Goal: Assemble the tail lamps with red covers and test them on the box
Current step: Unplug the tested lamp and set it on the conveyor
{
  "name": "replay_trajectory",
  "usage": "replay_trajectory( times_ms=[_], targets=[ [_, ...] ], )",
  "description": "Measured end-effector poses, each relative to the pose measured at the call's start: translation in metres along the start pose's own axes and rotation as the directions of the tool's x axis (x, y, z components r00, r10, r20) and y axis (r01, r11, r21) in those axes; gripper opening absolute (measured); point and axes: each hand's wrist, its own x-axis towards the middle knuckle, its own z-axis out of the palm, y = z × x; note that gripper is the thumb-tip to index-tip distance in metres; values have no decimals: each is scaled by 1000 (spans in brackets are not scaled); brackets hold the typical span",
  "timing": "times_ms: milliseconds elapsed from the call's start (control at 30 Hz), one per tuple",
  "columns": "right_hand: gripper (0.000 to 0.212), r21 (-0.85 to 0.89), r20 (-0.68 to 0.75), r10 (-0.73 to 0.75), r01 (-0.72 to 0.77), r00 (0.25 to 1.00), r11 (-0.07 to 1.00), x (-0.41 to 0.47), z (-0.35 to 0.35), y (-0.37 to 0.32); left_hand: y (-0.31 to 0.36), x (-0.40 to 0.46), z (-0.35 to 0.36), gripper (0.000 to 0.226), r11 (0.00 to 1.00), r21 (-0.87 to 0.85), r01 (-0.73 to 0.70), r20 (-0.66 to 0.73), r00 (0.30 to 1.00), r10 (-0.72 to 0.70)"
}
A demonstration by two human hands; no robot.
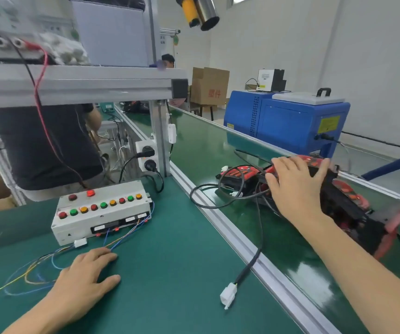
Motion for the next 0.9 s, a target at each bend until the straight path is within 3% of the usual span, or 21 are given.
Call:
replay_trajectory(
  times_ms=[100, 167, 267, 333, 433, 533, 600, 667, 700, 767, 900],
  targets=[
    [23, 191, -46, -261, 265, 964, 945, -37, -4, -57, 7, -1, -3, 49, 1000, 23, 20, 21, 1000, -20],
    [21, 337, 66, -416, 372, 907, 865, -66, -5, -97, 10, -3, -4, 47, 1000, 12, 28, 13, 1000, -28],
    [33, 563, 362, -587, 332, 725, 757, -106, 0, -146, 13, -6, -8, 41, 999, -17, 45, -67, 997, -46],
    [36, 605, 409, -684, 382, 604, 698, -125, 6, -177, 9, -12, -16, 37, 994, -87, 63, -164, 983, -77],
    [37, 620, 424, -726, 411, 541, 668, -140, 15, -188, 12, -9, -30, 31, 971, -225, 84, -288, 946, -149],
    [38, 616, 397, -721, 418, 567, 668, -149, 16, -205, -13, -9, -56, 31, 935, -306, 178, -413, 860, -300],
    [24, 592, 198, -726, 510, 659, 625, -155, 22, -209, -39, -8, -75, 31, 925, -257, 278, -485, 791, -373],
    [68, 591, 87, -688, 519, 720, 618, -159, 27, -208, -68, -11, -94, 33, 889, -202, 412, -552, 702, -451],
    [81, 608, 120, -699, 505, 705, 613, -162, 25, -207, -82, -13, -104, 38, 861, -174, 477, -587, 652, -480],
    [87, 586, 42, -713, 561, 700, 585, -162, 27, -207, -112, -22, -122, 58, 792, -97, 603, -630, 579, -518],
    [79, 559, 18, -706, 578, 708, 594, -165, 28, -208, -168, -48, -150, 99, 578, 54, 814, -509, 521, -685]
  ],
)
